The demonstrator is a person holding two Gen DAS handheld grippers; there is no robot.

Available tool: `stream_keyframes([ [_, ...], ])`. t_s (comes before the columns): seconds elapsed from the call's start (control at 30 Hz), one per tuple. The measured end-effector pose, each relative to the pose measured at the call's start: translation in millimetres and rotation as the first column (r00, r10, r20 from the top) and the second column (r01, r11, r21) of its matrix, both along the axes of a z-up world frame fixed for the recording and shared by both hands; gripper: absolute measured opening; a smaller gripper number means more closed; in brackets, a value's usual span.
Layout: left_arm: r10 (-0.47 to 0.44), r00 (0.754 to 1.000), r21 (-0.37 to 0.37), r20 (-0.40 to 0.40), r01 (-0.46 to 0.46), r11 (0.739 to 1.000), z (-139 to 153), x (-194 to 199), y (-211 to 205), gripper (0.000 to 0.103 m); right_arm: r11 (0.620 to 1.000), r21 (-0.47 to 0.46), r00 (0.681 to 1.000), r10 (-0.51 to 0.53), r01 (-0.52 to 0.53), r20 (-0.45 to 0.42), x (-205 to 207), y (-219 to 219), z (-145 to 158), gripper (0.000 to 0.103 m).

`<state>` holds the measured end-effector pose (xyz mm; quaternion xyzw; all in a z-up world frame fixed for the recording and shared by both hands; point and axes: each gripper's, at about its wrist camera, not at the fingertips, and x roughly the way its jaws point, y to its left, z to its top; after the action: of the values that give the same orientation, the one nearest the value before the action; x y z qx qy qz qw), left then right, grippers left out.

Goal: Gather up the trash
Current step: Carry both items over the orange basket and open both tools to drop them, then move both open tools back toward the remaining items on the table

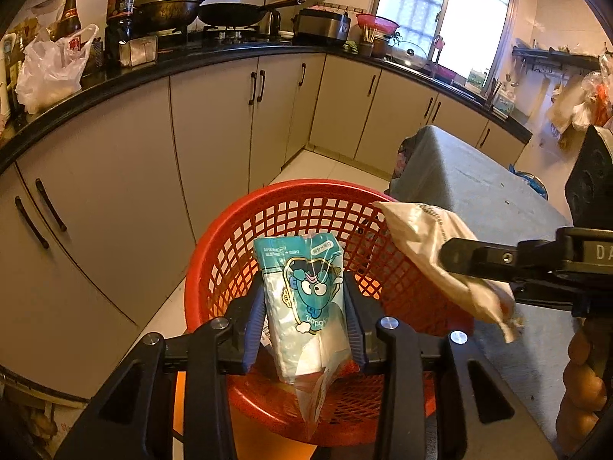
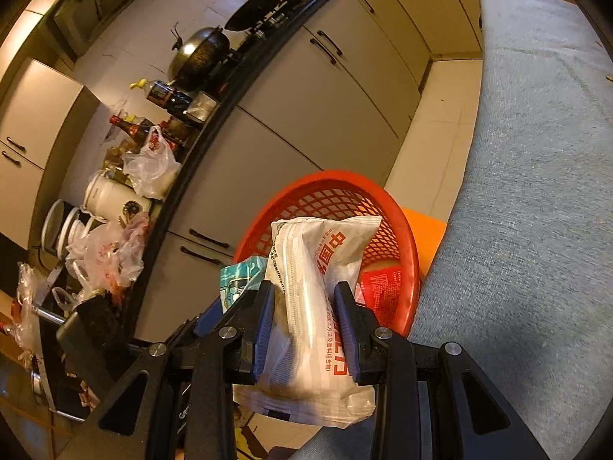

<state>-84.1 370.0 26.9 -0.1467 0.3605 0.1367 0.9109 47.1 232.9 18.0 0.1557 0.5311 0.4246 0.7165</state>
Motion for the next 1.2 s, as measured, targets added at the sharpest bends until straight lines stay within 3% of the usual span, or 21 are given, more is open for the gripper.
stream_keyframes([
  [0.43,-0.013,1.000,0.009,-0.012,0.013,1.000,-4,6,0,0.043,0.999,-0.039,1.000,-0.009,0.011,0.029,8,10,-5,0.037],
  [0.77,-0.016,1.000,0.002,-0.007,0.016,1.000,-1,6,-2,0.051,0.999,-0.027,0.996,-0.022,0.025,0.089,2,-4,15,0.037],
  [0.87,-0.013,1.000,0.001,-0.002,0.013,1.000,2,3,-3,0.052,0.999,-0.026,0.993,-0.034,0.037,0.110,-1,-12,22,0.047],
  [1.03,-0.021,1.000,0.009,0.015,0.021,1.000,10,-3,-11,0.053,0.996,-0.058,0.983,-0.051,0.062,0.178,-10,-27,31,0.053],
  [1.1,-0.030,0.999,0.017,0.022,0.029,0.999,14,-5,-16,0.055,0.988,-0.115,0.966,-0.068,0.099,0.248,-18,-32,37,0.054],
  [1.2,-0.039,0.999,0.029,0.033,0.038,0.999,18,-9,-25,0.057,0.972,-0.180,0.937,-0.081,0.150,0.340,-28,-39,45,0.065],
])
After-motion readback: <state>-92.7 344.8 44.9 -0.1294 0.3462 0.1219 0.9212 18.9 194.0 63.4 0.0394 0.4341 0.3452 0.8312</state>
